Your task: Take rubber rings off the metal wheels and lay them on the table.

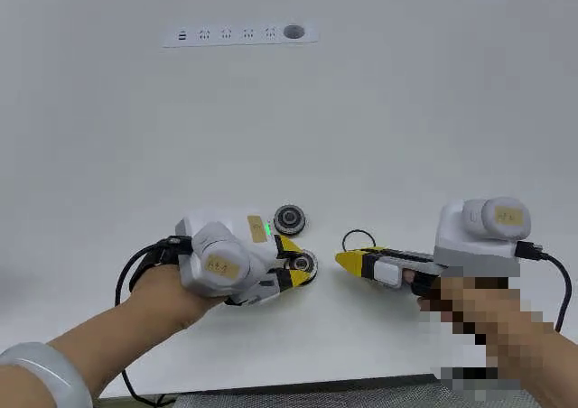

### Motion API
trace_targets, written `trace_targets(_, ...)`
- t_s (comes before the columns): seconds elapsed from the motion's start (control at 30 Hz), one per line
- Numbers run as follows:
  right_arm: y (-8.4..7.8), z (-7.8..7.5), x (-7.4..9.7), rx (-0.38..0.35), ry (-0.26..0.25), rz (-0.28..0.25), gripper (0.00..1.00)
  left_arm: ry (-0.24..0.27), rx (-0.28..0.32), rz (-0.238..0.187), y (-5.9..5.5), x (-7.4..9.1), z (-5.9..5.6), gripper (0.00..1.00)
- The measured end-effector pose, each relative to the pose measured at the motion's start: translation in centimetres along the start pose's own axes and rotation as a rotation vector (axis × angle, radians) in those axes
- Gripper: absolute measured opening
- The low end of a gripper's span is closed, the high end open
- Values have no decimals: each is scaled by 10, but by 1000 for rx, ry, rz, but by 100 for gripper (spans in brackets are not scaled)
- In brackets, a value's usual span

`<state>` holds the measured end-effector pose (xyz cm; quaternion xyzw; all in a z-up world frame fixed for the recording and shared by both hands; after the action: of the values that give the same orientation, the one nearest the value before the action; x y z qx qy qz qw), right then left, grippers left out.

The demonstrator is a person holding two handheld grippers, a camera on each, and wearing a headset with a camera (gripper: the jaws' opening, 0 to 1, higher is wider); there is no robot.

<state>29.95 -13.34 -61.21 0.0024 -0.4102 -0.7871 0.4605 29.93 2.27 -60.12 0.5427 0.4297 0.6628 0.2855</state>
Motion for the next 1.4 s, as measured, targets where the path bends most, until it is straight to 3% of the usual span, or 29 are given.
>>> trace_targets(0.67, -6, 9, -11, -13, 44, 54, 17, -20, -24, 21, 4, 1, 3, 14)
trace_targets(1.17, -11, 10, -19, -116, 74, 85, 20, -20, -25, 12, 1, 1, 4, 13)
trace_targets(1.4, -13, 9, -24, -130, 81, 95, 20, -17, -22, 7, 0, 1, 4, 13)
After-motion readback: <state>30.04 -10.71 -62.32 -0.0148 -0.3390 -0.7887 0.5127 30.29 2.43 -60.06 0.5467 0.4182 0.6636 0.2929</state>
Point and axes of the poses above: the centre of the closed fingertips' face, and the gripper's own axes: x roughly backward along the fingers, z roughly to its left, y roughly out of its top, the point moved 8 cm from there along x, roughly backward along the fingers, and after that the axes turned 14 degrees about -z, right-handed, at the moved point
